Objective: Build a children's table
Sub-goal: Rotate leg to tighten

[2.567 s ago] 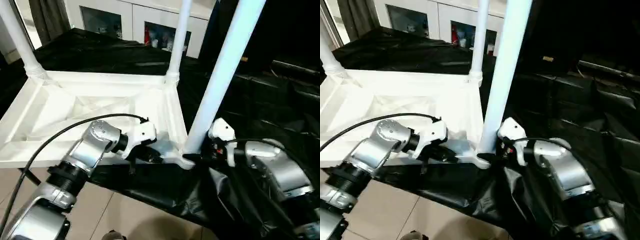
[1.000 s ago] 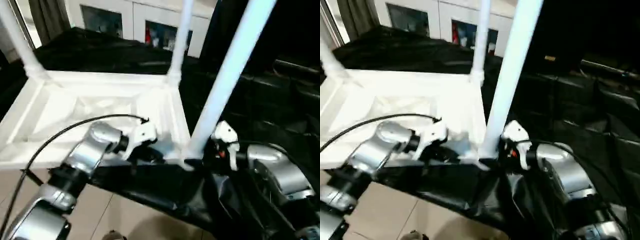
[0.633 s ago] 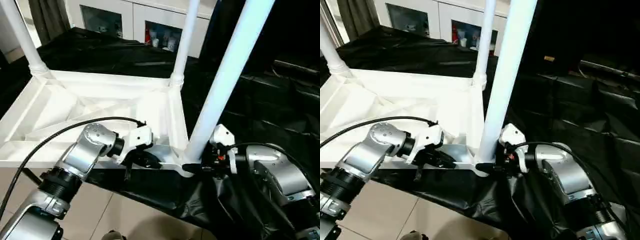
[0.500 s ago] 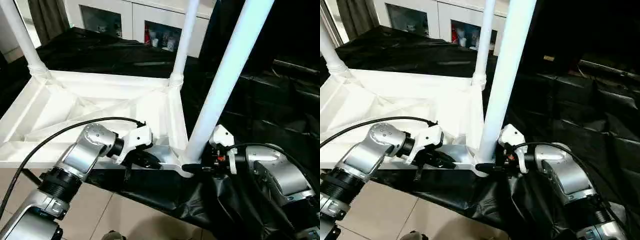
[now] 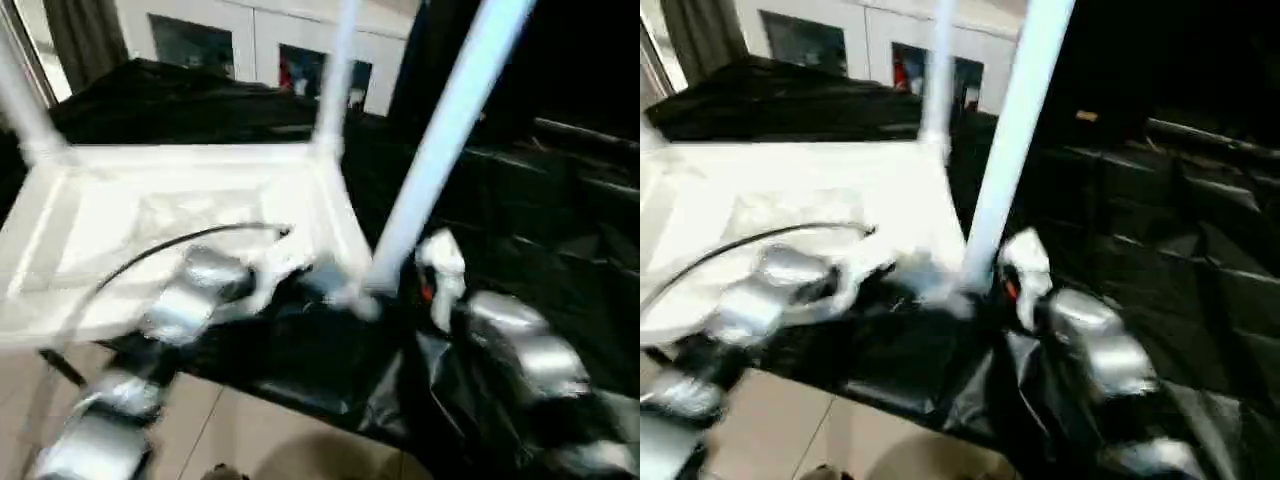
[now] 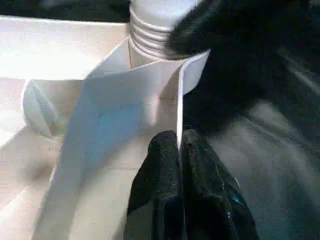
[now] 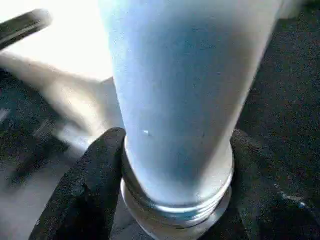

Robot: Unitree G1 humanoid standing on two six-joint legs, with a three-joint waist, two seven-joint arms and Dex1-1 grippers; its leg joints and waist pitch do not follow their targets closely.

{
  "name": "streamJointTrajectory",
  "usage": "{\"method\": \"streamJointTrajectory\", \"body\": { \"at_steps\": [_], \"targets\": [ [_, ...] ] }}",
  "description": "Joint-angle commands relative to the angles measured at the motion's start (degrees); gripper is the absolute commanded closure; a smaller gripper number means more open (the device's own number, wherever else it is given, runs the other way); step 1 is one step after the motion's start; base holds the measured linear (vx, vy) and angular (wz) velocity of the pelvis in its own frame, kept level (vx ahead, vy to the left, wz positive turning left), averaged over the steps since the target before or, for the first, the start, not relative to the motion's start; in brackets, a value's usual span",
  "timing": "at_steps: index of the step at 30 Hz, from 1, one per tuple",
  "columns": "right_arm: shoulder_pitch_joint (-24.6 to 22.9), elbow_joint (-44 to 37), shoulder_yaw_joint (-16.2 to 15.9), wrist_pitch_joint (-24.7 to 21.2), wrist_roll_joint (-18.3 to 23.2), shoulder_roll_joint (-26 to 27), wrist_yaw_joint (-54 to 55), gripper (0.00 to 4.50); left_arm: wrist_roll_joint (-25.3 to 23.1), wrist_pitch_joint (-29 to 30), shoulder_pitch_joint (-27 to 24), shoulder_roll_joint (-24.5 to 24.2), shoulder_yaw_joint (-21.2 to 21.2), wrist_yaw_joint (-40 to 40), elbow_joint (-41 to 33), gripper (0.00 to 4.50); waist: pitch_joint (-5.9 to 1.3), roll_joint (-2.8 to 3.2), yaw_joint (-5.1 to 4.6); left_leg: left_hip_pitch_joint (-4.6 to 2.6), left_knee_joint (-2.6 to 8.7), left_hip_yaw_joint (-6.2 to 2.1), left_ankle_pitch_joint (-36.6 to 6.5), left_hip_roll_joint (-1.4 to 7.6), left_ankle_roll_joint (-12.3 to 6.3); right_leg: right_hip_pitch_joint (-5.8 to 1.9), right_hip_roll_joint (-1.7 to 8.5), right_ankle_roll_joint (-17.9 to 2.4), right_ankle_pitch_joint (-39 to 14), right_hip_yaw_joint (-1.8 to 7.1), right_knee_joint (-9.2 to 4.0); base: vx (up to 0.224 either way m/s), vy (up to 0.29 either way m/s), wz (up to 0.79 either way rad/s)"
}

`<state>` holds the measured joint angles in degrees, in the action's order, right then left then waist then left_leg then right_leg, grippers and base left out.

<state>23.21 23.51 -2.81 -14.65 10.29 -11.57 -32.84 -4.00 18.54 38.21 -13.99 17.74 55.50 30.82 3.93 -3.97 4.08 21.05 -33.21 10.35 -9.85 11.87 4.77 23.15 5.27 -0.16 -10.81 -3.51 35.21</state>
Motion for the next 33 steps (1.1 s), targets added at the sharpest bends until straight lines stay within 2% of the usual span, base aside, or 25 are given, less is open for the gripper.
{"method": "streamJointTrajectory", "body": {
  "at_steps": [1,2,3,4,6,9,11,12,13,14,19,23,25,27,30,33],
  "targets": [
    [1.7,4.7,1.2,-2.0,-2.3,4.1,11.6,1.79,0.4,1.2,3.0,6.2,-0.6,-9.4,5.3,4.50,-3.46,-0.03,-0.02,-0.60,3.92,0.02,-10.3,1.07,0.26,-2.40,2.63,-11.1,-11.5,2.43,-4.15,0.000,0.000,0.00],
    [2.5,5.9,1.8,-2.0,-2.8,5.9,15.1,1.79,0.1,1.5,4.3,7.9,-1.1,-12.5,7.7,4.50,-3.57,-0.01,0.16,-0.89,3.91,-0.05,-10.8,0.94,0.62,-2.35,2.69,-10.9,-12.4,2.42,-4.37,0.000,0.000,0.00],
    [3.4,7.1,2.4,-2.3,-2.6,7.6,17.6,1.79,-0.6,1.2,5.5,9.3,-1.0,-14.8,9.9,4.50,-3.61,0.16,0.25,-0.66,3.92,-0.06,-10.2,0.88,0.41,-2.51,2.70,-10.5,-11.9,2.45,-4.38,0.000,0.000,0.00],
    [3.4,7.1,2.4,-2.3,-2.6,7.6,17.6,1.79,-0.6,1.2,5.5,9.3,-1.0,-14.8,9.9,4.50,-3.55,0.11,0.38,-0.77,3.93,-0.03,-10.2,0.93,0.30,-2.41,2.67,-10.2,-11.6,2.45,-4.48,0.000,0.000,0.00],
    [5.7,9.8,2.4,-1.3,-3.7,11.5,22.3,1.79,-2.8,-0.6,8.6,12.9,-0.5,-19.3,15.4,4.50,-3.68,0.27,0.74,-0.84,3.93,-0.02,-9.9,0.82,0.37,-2.46,2.50,-9.6,-10.1,2.41,-4.39,0.000,0.000,0.00],
    [6.1,10.2,2.0,-0.6,-4.0,12.4,22.2,1.79,-3.2,-1.5,9.5,14.1,-0.5,-19.8,16.8,4.50,-3.60,0.27,0.95,-0.70,3.97,-0.02,-10.1,0.82,-0.25,-2.64,2.50,-9.5,-8.5,2.38,-4.35,0.000,0.000,0.00],
    [6.0,9.8,1.6,0.5,-4.1,12.7,21.0,1.79,-3.4,-2.2,10.1,14.6,0.1,-19.2,18.3,4.50,-3.47,0.37,1.07,-0.80,4.10,-0.04,-11.3,0.87,-0.54,-2.56,2.57,-9.4,-9.6,2.33,-4.61,0.000,0.000,0.00],
    [6.0,9.6,1.8,0.8,-3.9,12.6,20.6,1.24,-3.4,-2.4,10.2,14.5,0.2,-18.8,18.6,4.50,-3.42,0.38,1.09,-0.86,4.14,-0.05,-11.9,0.91,-0.50,-2.53,2.60,-9.4,-10.3,2.33,-4.69,0.000,0.000,0.00],
    [5.9,9.1,1.9,1.0,-3.5,12.3,19.7,1.24,-3.3,-2.3,10.0,14.2,0.3,-18.0,18.6,4.50,-3.37,0.35,1.09,-0.89,4.18,-0.06,-12.5,0.92,-0.45,-2.49,2.62,-9.3,-11.1,2.33,-4.79,0.000,0.000,0.00],
    [5.9,9.1,2.0,1.1,-3.5,12.3,19.6,1.03,-3.3,-2.3,10.0,14.2,0.3,-18.0,18.7,4.50,-3.35,0.26,1.06,-0.65,4.28,-0.17,-13.1,0.94,-0.45,-2.60,2.71,-8.9,-12.7,2.31,-4.88,0.000,0.000,0.00],
    [5.7,7.4,2.0,1.7,-3.7,8.8,15.9,0.71,-3.5,-4.9,10.1,12.7,0.3,-14.9,19.9,4.50,-3.23,0.05,0.93,-0.50,4.50,-0.41,-14.7,1.03,-0.58,-2.58,2.87,-7.6,-17.1,2.19,-5.41,0.000,0.000,0.00],
    [4.0,3.3,1.5,2.0,-2.1,1.5,4.4,0.59,-1.5,-6.9,8.5,9.6,0.3,-6.0,16.3,4.50,-3.37,-0.25,1.13,-0.29,4.26,-0.27,-12.6,1.05,-1.81,-2.82,2.92,-8.1,-14.2,2.29,-5.20,0.000,0.000,0.00],
    [2.9,1.0,0.7,1.8,-1.2,-1.3,-0.9,0.59,-0.5,-8.2,7.5,8.1,0.7,-2.1,14.1,4.50,-3.65,-0.32,1.22,0.01,3.85,-0.17,-8.2,1.05,-3.57,-3.18,2.77,-10.2,-7.0,2.27,-4.26,0.000,0.000,0.00],
    [0.7,-3.9,-1.1,-0.3,0.9,-6.7,-10.6,0.59,0.6,-9.2,5.5,4.9,2.0,4.8,10.0,4.50,-3.84,-0.20,1.40,-0.18,3.56,-0.05,-5.7,1.23,-5.61,-3.42,2.69,-12.8,-1.3,2.22,-3.59,0.000,0.000,0.00],
    [-1.0,-6.8,-2.7,-0.6,1.3,-10.4,-15.9,0.59,1.6,-9.9,3.7,2.3,3.1,10.0,6.6,4.50,-3.79,-0.15,1.35,-0.19,3.51,-0.02,-6.2,1.35,-6.51,-3.33,2.81,-13.8,-0.3,2.22,-3.43,0.000,0.000,0.00],
    [-2.5,-9.6,-3.8,-1.3,2.5,-13.7,-20.9,0.59,3.1,-8.9,1.1,-0.6,4.4,15.7,1.5,4.50,-3.76,-0.06,1.40,-0.48,3.69,-0.02,-7.9,1.71,-5.69,-3.13,2.95,-14.3,-3.3,2.25,-3.53,0.000,0.000,0.00]
  ]
}}
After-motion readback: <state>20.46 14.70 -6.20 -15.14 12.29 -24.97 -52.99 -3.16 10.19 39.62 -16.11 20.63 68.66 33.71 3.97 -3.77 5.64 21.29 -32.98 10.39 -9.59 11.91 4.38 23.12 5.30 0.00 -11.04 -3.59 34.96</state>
